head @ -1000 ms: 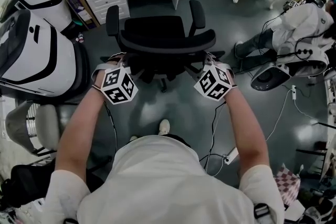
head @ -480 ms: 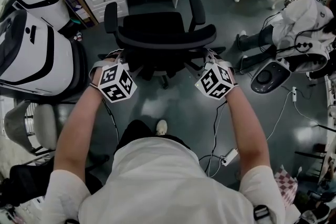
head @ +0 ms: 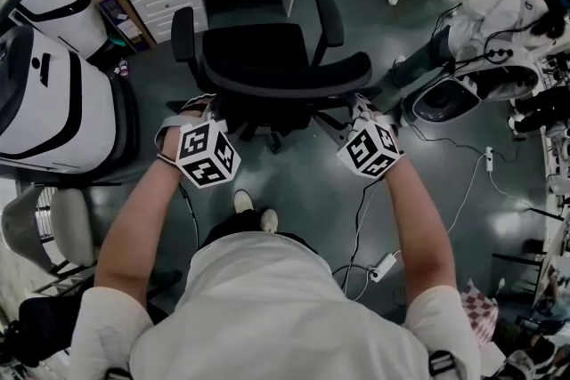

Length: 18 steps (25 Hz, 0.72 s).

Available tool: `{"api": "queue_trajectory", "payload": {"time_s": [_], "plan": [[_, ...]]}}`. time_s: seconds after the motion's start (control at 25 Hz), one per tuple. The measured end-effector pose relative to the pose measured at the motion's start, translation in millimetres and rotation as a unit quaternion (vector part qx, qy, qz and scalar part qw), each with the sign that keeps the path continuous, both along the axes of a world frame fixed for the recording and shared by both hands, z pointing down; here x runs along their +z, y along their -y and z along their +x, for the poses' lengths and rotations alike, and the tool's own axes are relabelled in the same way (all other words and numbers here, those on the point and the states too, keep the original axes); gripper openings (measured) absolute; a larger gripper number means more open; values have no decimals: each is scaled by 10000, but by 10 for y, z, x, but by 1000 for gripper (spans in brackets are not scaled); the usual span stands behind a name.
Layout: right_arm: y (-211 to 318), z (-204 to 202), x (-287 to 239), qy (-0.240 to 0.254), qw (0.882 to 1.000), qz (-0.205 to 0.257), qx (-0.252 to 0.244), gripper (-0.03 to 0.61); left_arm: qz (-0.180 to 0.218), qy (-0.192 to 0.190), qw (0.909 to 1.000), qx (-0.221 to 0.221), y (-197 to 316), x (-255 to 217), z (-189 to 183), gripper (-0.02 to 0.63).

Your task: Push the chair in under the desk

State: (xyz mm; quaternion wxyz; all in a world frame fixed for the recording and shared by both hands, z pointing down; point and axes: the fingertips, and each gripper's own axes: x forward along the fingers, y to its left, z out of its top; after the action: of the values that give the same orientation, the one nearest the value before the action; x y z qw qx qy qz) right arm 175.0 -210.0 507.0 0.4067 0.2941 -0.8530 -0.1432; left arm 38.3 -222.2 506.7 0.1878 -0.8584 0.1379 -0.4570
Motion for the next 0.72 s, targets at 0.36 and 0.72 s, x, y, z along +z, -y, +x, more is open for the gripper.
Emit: {"api": "queue_trajectory", "payload": {"time_s": [0.36,0.72], "plan": [[338,107,-16,-5,9999,-61,-87,133,-53,-40,10000,-67,311,-1,97,124],[630,255,-27,75,9997,-204,-132,135,20,-28,9999,-102,563,-4,250,123]]}}
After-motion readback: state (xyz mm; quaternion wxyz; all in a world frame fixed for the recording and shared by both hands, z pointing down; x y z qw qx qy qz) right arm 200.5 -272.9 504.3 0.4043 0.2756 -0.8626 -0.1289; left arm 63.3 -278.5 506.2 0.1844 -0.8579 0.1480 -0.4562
